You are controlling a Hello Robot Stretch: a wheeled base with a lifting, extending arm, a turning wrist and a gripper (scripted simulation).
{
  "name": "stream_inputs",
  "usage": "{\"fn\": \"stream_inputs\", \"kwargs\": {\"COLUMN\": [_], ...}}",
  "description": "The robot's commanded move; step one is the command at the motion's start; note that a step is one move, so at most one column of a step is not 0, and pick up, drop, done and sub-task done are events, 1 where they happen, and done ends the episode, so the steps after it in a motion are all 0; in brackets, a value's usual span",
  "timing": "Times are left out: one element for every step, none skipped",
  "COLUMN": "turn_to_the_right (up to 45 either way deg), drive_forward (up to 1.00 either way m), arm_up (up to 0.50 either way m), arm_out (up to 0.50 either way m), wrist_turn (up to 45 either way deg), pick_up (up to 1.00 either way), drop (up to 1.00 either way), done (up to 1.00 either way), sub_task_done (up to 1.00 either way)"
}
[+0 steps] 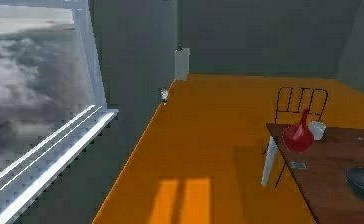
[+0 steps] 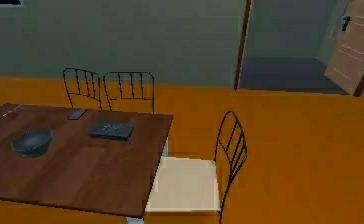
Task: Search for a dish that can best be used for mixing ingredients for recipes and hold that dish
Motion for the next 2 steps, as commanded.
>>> {"fn": "stream_inputs", "kwargs": {"turn_to_the_right": [27.0,0.0], "drive_forward": [0.0,0.5], "arm_up": [0.0,0.0], "arm_out": [0.0,0.0], "wrist_turn": [0.0,0.0], "pick_up": [0.0,0.0], "drop": [0.0,0.0], "done": [0.0,0.0], "sub_task_done": [0.0,0.0]}}
